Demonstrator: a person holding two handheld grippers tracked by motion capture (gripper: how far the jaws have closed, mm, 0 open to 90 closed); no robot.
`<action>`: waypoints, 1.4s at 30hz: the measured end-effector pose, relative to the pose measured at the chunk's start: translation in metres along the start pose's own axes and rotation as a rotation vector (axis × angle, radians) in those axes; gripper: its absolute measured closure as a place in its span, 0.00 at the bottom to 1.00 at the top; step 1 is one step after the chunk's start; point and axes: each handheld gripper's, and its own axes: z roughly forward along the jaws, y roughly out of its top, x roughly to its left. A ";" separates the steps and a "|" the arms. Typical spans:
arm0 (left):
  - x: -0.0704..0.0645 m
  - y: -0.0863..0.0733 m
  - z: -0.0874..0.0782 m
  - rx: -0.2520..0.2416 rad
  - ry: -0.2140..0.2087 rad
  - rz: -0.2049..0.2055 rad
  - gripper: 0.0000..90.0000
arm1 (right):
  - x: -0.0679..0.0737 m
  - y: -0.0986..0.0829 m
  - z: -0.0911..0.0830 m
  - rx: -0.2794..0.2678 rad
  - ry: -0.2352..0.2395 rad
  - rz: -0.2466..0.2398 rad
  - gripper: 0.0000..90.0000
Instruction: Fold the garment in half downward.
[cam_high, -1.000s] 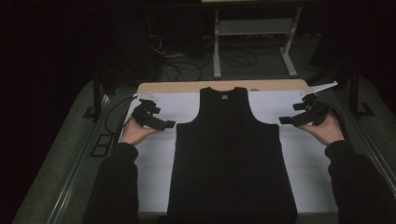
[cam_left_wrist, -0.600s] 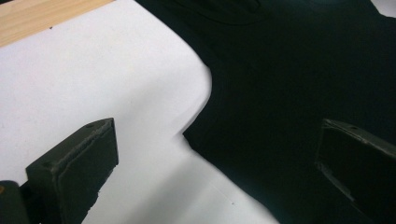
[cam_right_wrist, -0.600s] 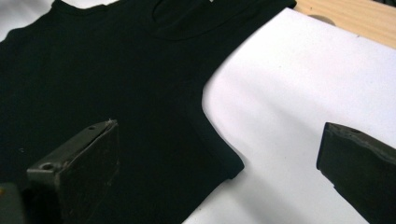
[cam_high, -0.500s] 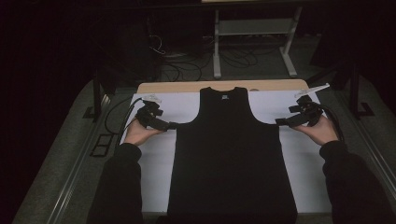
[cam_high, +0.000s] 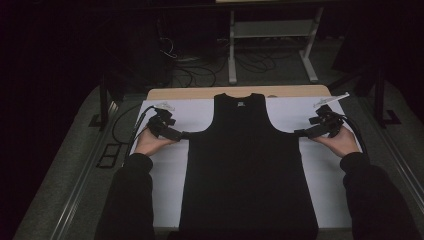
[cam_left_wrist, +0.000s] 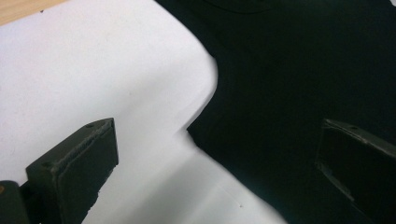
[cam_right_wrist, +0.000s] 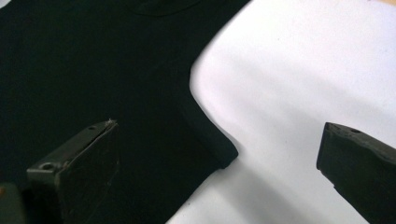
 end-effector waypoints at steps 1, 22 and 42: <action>0.000 0.000 0.001 0.002 0.001 -0.002 0.00 | -0.001 -0.001 0.000 0.001 0.001 0.003 0.00; 0.007 -0.009 0.025 0.034 -0.021 -0.047 0.00 | -0.001 -0.012 0.019 0.027 0.007 -0.002 0.11; 0.000 -0.009 0.037 0.008 -0.021 -0.001 0.32 | 0.001 -0.017 0.027 0.065 -0.020 -0.014 0.36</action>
